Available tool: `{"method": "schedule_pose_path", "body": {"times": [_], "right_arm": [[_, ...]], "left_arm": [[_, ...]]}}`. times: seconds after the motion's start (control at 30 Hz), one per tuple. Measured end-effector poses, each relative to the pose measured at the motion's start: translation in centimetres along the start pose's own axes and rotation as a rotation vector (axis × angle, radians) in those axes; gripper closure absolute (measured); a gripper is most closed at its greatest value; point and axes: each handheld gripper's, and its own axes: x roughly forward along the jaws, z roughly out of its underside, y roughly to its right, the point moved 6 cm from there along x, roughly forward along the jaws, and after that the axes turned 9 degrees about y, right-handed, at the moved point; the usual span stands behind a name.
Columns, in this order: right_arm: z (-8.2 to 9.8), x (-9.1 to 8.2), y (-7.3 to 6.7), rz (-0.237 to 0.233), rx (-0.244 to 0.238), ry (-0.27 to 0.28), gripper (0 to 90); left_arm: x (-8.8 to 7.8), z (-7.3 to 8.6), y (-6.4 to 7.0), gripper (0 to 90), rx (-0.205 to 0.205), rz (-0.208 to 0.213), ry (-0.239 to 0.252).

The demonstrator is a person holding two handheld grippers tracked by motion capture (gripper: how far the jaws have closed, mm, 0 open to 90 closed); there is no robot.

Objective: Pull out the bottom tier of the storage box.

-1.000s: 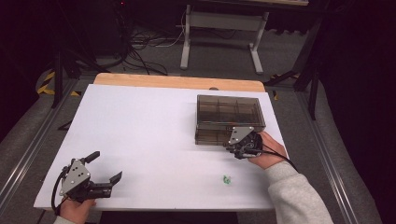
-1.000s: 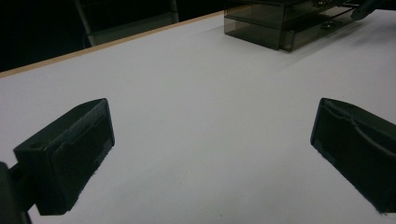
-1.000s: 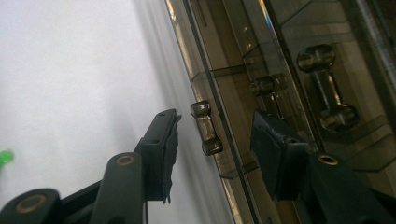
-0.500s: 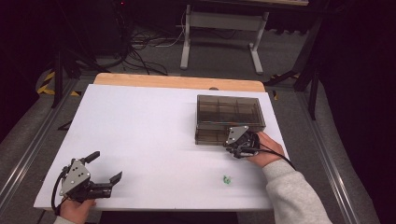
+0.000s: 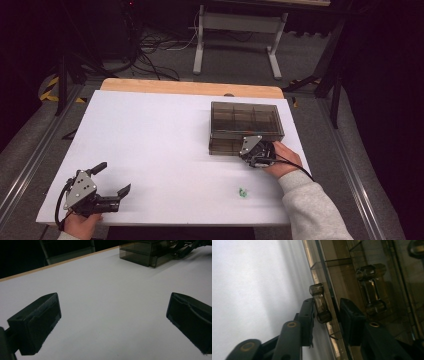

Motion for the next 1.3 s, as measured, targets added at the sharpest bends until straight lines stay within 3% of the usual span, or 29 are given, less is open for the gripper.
{"method": "schedule_pose_path", "body": {"times": [0.37,0.53,0.7,1.2,1.3], "right_arm": [[-0.1,-0.3,-0.1,-0.032,-0.045,-0.022,68.6],[-0.1,-1.0,-0.6,-0.042,-0.030,-0.024,68.4],[-0.1,-1.7,-1.2,-0.072,-0.047,-0.030,68.7],[-0.2,-2.6,-2.7,-0.104,-0.074,-0.031,69.9],[0.0,-2.7,-3.0,-0.106,-0.061,-0.036,69.9]], "left_arm": [[0.1,0.0,0.0,0.6,-0.001,-0.002,-0.002],[0.2,0.0,-0.1,0.6,-0.001,0.002,-0.005],[0.3,0.0,-0.1,0.6,0.004,0.003,-0.010],[0.3,0.0,-0.1,0.6,0.004,0.004,-0.011],[0.3,0.0,-0.1,0.6,0.003,0.003,-0.012]]}}
